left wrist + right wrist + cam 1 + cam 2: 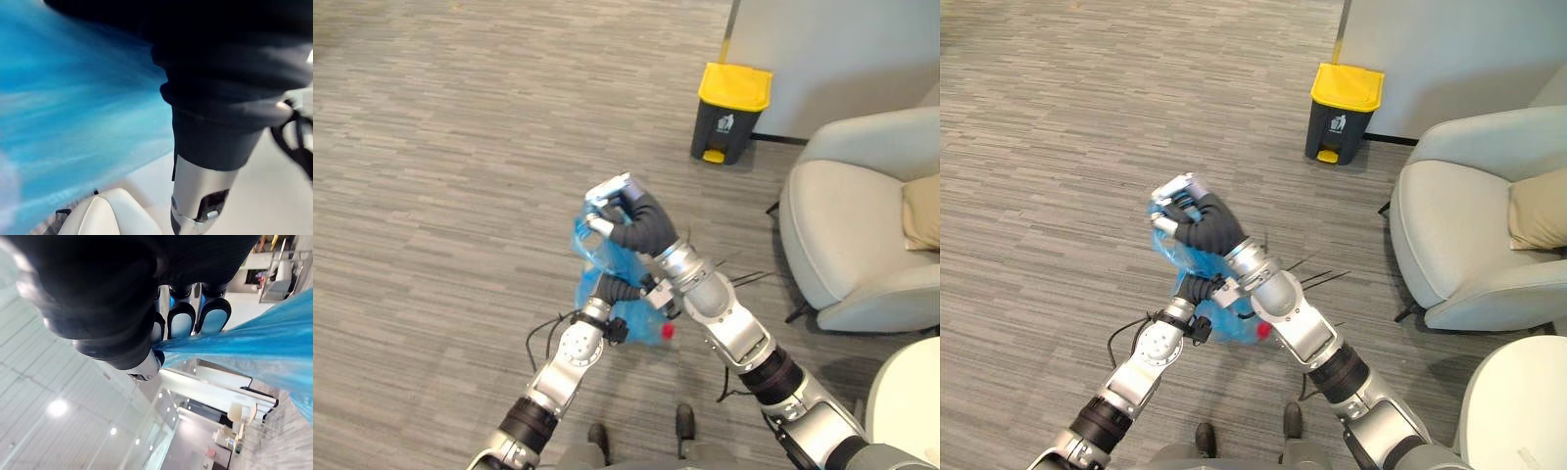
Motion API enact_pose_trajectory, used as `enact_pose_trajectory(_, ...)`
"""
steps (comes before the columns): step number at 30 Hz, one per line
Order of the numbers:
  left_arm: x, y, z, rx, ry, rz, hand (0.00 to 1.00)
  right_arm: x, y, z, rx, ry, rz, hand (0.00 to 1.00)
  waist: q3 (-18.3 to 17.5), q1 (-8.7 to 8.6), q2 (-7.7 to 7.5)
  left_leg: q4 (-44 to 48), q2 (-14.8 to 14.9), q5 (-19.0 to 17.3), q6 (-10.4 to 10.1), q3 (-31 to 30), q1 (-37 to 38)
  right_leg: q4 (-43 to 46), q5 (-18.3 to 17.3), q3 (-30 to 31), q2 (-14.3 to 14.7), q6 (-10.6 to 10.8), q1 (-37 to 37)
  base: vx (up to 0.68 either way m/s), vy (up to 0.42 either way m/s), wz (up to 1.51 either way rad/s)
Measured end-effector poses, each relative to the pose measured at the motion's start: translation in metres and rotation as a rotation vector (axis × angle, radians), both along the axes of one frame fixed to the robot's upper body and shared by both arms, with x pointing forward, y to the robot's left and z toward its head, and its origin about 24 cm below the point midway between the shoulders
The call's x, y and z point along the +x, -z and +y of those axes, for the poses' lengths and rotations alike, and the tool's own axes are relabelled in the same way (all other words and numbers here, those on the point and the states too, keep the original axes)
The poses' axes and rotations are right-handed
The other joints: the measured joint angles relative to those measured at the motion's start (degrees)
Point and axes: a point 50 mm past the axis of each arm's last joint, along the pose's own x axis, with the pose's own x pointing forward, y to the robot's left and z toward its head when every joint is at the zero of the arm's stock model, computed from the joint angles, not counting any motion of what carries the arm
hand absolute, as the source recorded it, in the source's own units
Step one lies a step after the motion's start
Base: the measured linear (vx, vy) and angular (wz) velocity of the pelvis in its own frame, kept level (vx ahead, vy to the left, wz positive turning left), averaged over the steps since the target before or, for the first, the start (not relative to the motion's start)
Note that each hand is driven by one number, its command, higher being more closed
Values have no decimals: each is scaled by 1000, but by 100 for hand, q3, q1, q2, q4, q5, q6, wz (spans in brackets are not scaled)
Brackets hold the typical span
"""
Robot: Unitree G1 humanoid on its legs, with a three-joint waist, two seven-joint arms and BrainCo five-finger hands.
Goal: Gather rubbish on tea table into small bin, then transfer packed bag to large trash can.
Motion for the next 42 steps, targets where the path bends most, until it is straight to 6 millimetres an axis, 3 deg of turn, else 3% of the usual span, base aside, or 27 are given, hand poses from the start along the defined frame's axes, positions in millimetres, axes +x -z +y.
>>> enact_pose_trajectory(15,-3,10,-12,32,17,29,100,8,-2,13,-84,-14,-25,100,-63,3,-73,-180,106,78,-87,5,176,-183,89,53,143,-41,153,-9,-16,-3)
enact_pose_trajectory(16,-3,10,-11,21,14,36,100,7,0,15,-93,-23,-26,0,-65,-3,-73,-185,105,78,-86,7,176,-189,89,58,142,-41,151,0,0,0)
enact_pose_trajectory(20,-7,16,-11,-4,1,77,100,4,10,14,-121,1,-31,0,-68,-5,-71,-198,104,77,-86,10,178,-198,89,70,144,-40,148,0,0,0)
enact_pose_trajectory(25,-24,40,-2,-49,-64,196,100,1,46,-4,-185,128,25,0,-174,-4,-67,-233,100,76,-85,13,183,-211,84,86,142,-33,143,0,0,0)
enact_pose_trajectory(33,-44,61,43,-145,-276,308,100,-3,102,-79,-347,416,134,0,-183,-12,-69,-244,95,74,-83,25,201,-211,75,107,132,-23,151,0,0,0)
enact_pose_trajectory(39,-78,87,98,-189,-495,427,100,-28,149,-157,-380,667,393,0,-183,-20,-60,-267,83,74,-86,-4,257,-238,63,66,122,-7,226,-1,2,3)
enact_pose_trajectory(42,-99,107,124,-178,-605,523,100,-44,192,-192,-372,793,632,0,-213,-91,-23,-268,72,74,-87,-76,312,-302,60,-7,106,-4,346,-11,6,12)
